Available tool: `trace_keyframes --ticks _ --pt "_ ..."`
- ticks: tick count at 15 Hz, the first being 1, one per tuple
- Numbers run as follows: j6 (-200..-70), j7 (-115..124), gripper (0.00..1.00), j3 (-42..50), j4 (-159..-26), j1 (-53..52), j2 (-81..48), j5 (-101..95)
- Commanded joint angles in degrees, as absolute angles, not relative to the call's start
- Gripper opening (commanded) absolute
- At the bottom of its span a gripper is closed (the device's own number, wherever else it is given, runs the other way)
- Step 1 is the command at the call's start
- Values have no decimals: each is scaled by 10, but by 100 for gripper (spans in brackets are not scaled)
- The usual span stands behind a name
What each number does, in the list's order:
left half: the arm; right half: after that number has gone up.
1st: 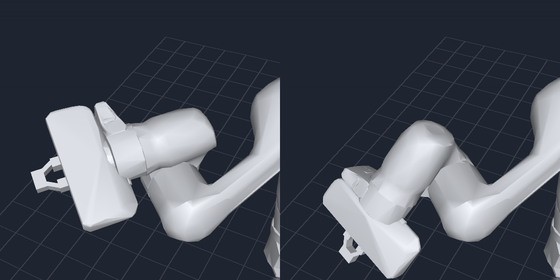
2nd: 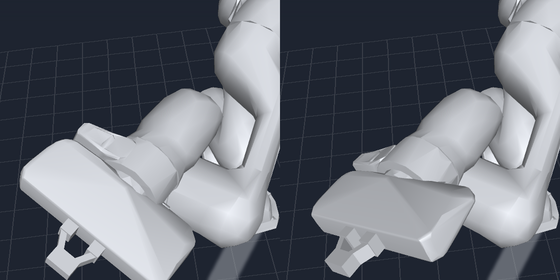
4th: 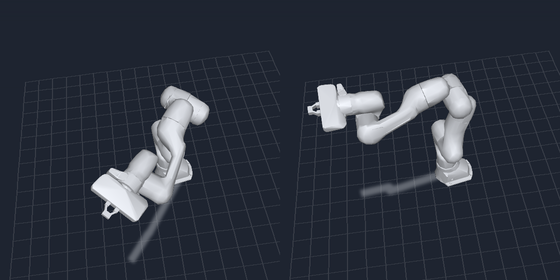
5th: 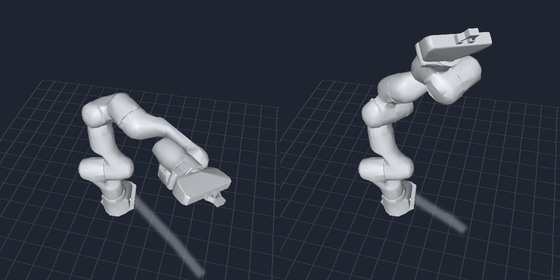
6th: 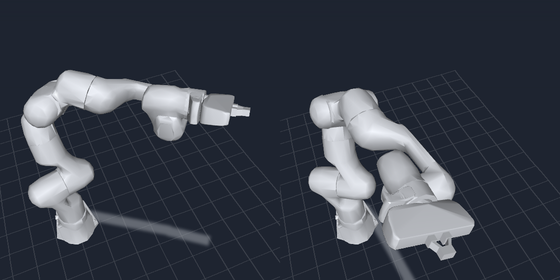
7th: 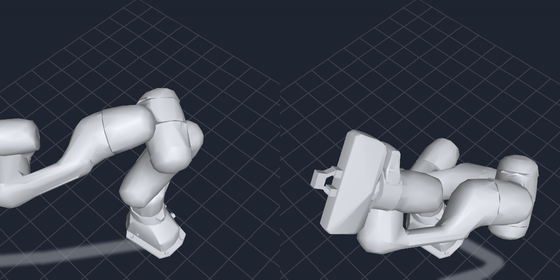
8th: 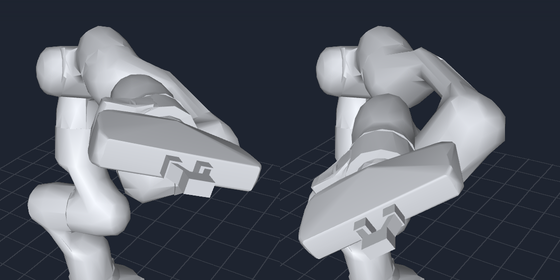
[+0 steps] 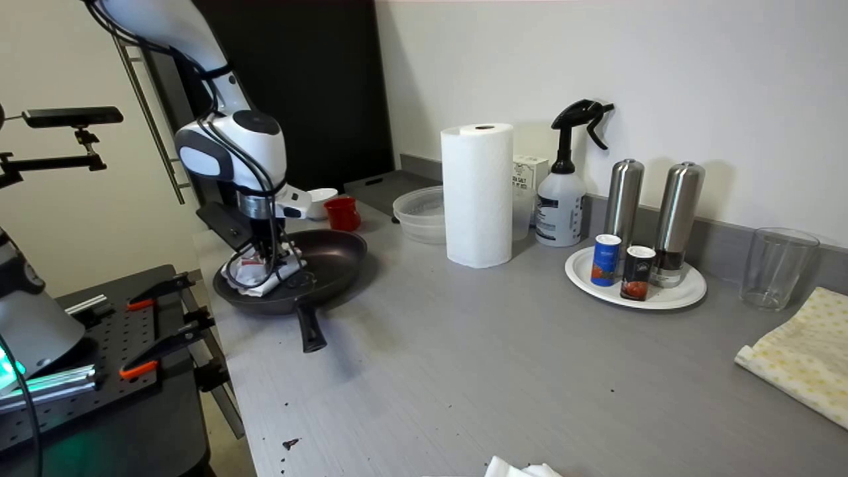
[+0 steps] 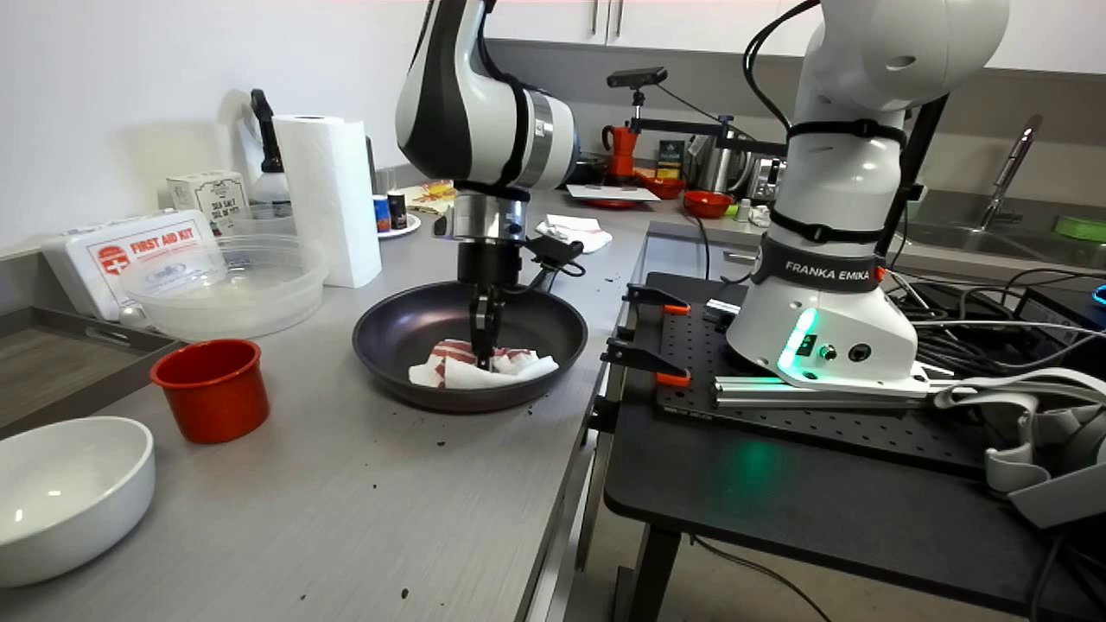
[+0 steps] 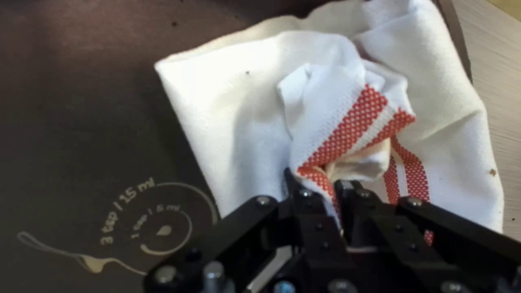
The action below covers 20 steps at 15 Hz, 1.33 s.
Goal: Use the white tea towel to wipe the grey pan
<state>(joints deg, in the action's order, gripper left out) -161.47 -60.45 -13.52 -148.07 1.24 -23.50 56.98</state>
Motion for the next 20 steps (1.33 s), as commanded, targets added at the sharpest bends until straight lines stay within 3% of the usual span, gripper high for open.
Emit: trace_keyframes --ticks 1,20 --pt "-1609 -608 3 -153 -1469 -3 -267 563" --pt "-1428 -574 3 -186 -1440 -45 -178 481"
